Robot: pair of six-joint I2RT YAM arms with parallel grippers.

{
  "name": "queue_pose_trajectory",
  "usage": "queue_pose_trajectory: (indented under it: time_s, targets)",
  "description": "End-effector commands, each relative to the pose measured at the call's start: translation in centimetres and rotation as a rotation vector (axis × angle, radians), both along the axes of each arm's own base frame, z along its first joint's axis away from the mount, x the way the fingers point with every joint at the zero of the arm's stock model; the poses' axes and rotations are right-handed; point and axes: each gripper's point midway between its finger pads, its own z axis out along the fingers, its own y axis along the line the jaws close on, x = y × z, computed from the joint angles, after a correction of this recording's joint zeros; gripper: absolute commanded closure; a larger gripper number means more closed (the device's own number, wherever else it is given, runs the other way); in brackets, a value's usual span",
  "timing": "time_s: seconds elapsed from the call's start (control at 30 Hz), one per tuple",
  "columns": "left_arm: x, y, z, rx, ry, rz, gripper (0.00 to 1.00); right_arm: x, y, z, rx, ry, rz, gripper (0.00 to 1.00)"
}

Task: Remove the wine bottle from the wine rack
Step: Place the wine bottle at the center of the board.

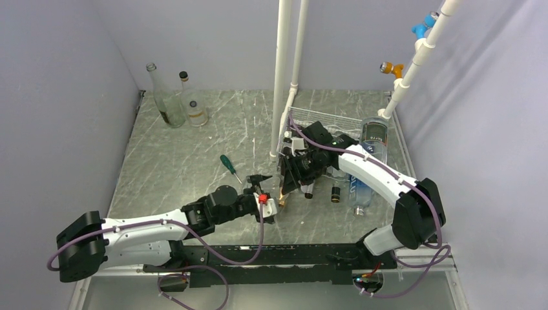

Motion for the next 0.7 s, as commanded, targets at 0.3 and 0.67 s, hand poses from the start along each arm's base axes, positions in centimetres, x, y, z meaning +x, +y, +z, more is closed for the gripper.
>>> queue_pose_trajectory:
  time_s: [0.3,0.67]
  targets:
    - [0.6,0.5,-0.9,-0.112,0.091,-0.042,0.06,1.3,3.0,4.6,0.159,-0.134,0.084,0.91]
    - [0.9,1.6,-3.5,-0.128,0.162,-0.011,0.09,1.2,3.3,5.0,0.167,-0.143,0.106,0.74]
